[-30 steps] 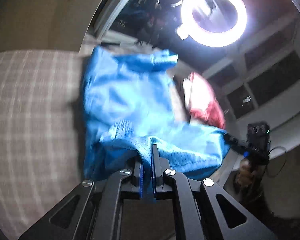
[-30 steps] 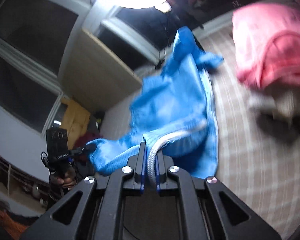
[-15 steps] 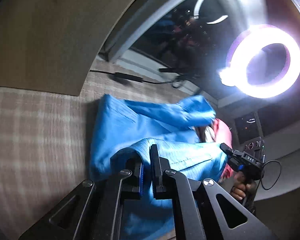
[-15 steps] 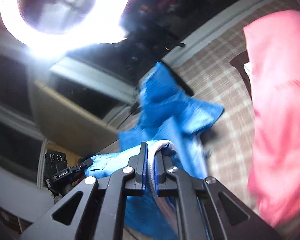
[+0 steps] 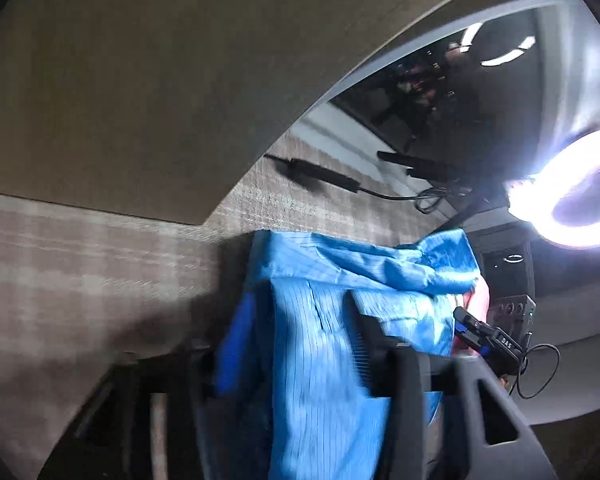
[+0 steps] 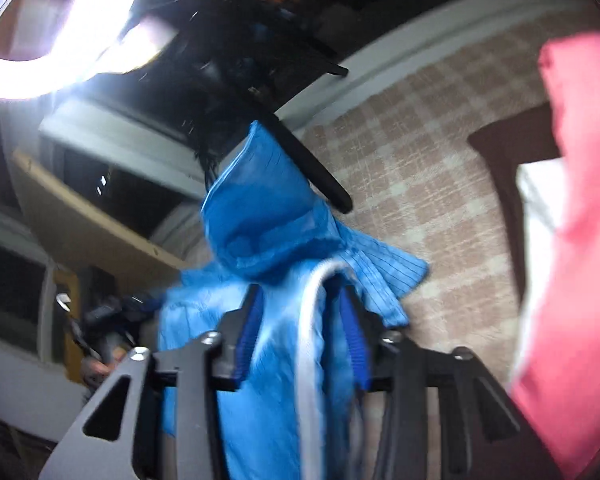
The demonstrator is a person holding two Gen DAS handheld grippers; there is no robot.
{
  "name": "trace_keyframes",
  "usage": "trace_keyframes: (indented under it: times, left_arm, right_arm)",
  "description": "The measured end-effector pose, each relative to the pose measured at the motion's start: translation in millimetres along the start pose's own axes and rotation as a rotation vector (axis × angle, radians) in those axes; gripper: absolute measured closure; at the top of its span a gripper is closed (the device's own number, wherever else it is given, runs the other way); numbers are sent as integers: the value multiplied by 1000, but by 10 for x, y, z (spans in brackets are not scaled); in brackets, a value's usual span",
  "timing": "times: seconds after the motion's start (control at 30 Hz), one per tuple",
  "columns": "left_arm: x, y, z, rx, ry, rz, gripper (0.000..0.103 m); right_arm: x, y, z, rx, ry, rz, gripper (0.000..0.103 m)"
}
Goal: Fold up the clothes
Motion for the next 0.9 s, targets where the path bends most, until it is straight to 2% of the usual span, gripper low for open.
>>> trace_keyframes:
  times: [0.17, 0.2, 0.23, 0.27, 0.4, 0.5, 0.53, 0.6, 0.63, 0.7, 0.77, 0.83, 0.9]
  left_arm:
    - [-158, 48, -22, 7, 50, 4, 52]
    - [-165, 103, -28, 4, 48, 5, 70]
    - [-166, 148, -38, 0, 49, 2, 97]
    - [-160, 163, -65, 4, 56, -7, 100]
    - [-76, 6, -266, 36, 138, -116, 98]
    - [80, -68, -335, 79, 174, -162, 98]
    - [138, -10, -317, 95, 174, -161, 97]
    - [200, 197, -281, 212, 202, -153, 97]
    - [213, 287, -246, 238, 197, -139, 98]
    - [226, 450, -157, 248, 164, -103, 98]
    - [208, 372, -73, 209, 117, -103, 91]
    - [184, 245, 11, 159, 66, -111, 60]
    - [112, 146, 13, 138, 67, -126, 47]
  right_arm:
    - [-193, 74, 48, -35, -54, 59, 63]
    - [-216, 103, 73, -52, -73, 57, 66]
    - [-229, 122, 102, -64, -93, 51, 74]
    - [-234, 137, 138, -68, -115, 48, 96]
    - [-219, 51, 366, -73, -222, -5, 97]
    - [-108, 101, 352, -89, -245, -38, 97]
    - [-69, 146, 324, -97, -246, -44, 98]
    - [11, 236, 268, -112, -250, -56, 98]
    - [36, 341, 224, -149, -260, -51, 98]
    - [20, 537, 135, -210, -275, -4, 97]
    - [8, 548, 108, -217, -267, 19, 96]
    - [-11, 437, 87, -198, -239, 13, 87]
    - [-53, 237, 67, -170, -206, -21, 48]
Point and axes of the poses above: each gripper's, at about its wrist camera, not at the fingertips, and y roughly the way its jaws point, z to its left, x to its top, the point moved 1 cm from there along y, roughly the way its jaws point, and after that the axes turned 12 degrees about x, right-handed, at the moved point
